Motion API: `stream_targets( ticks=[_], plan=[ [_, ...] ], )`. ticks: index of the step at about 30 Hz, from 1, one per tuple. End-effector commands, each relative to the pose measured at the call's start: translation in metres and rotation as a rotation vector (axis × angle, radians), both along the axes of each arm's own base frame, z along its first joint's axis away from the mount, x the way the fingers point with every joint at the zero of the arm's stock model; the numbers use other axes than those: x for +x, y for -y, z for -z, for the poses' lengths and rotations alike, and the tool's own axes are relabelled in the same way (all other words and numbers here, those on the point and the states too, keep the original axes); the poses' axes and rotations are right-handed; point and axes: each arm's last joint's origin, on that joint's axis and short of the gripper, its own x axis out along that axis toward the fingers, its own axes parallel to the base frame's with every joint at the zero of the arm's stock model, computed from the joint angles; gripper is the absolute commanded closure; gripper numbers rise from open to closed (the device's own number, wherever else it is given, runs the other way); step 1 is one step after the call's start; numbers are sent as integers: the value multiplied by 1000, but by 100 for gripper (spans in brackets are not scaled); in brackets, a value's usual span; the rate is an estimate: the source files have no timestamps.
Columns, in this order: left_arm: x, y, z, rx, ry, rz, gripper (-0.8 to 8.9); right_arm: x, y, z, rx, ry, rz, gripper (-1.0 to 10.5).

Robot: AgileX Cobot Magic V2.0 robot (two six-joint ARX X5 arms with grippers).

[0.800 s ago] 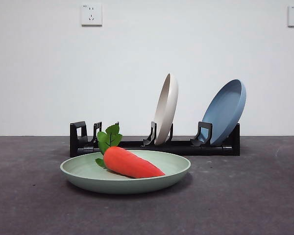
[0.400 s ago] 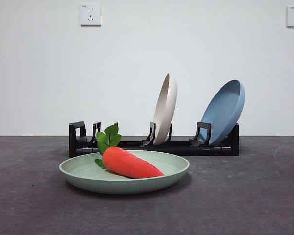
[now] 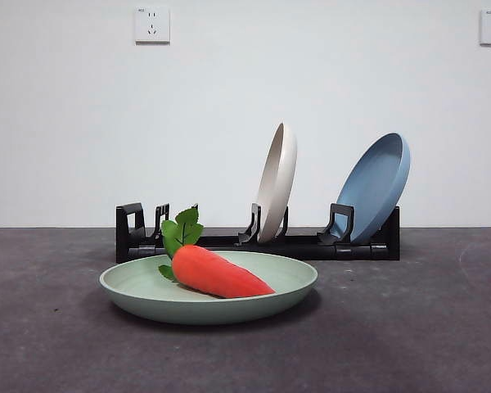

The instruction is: Take the green plate from the plate rack,put the plate on the table,take the carrot from the table,put the carrot in the plate

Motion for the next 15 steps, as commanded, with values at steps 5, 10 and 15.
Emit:
stream_targets(
  ticks=[5,10,15],
  plan=[
    [0,0,4,-8,-11,-5,816,2,4,68,15,115,55,946],
    [0,0,4,-8,-11,-5,815,2,4,103,31,93,59,946],
    [0,0,4,-8,-11,-5,815,3,4,123,54,67,63,946]
  ],
)
